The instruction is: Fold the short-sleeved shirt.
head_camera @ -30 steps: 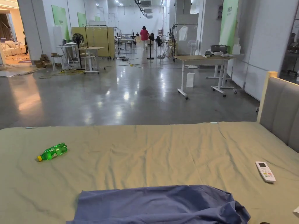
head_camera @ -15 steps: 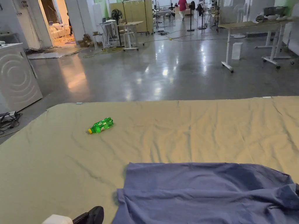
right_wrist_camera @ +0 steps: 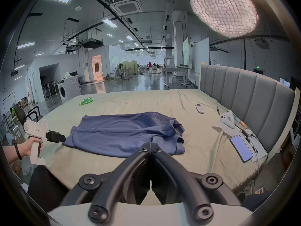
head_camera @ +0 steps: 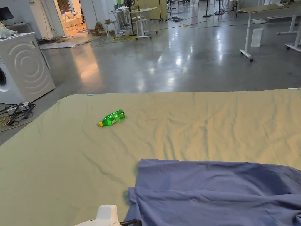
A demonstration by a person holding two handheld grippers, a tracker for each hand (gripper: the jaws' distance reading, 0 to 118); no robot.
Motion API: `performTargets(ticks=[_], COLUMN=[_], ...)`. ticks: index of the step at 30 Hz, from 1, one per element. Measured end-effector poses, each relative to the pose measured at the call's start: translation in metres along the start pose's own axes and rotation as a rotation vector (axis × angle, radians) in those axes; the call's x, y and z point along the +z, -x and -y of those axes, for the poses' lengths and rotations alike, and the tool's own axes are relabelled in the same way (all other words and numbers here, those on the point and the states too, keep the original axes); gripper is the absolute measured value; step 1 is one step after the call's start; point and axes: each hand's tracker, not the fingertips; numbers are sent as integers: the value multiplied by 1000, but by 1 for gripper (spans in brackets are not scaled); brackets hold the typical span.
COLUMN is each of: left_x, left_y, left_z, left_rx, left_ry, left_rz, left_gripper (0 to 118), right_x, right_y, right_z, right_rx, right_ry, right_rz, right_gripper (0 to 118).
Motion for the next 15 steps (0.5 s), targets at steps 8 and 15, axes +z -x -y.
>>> performTargets(ticks=[8,15], left_x=[-22,-45], left_y=[-12,-38], left_z=[-1,-7], left_rx=[-80,-237], left_ry=[29,155], left_rz=[-65,-142], left_gripper=[23,11], right_x=[-2,-38], right_y=[-13,-35], right_z=[16,16], right_rx=[4,-32], right_ry=[60,84], right_rz=[41,43], right_gripper=[0,16])
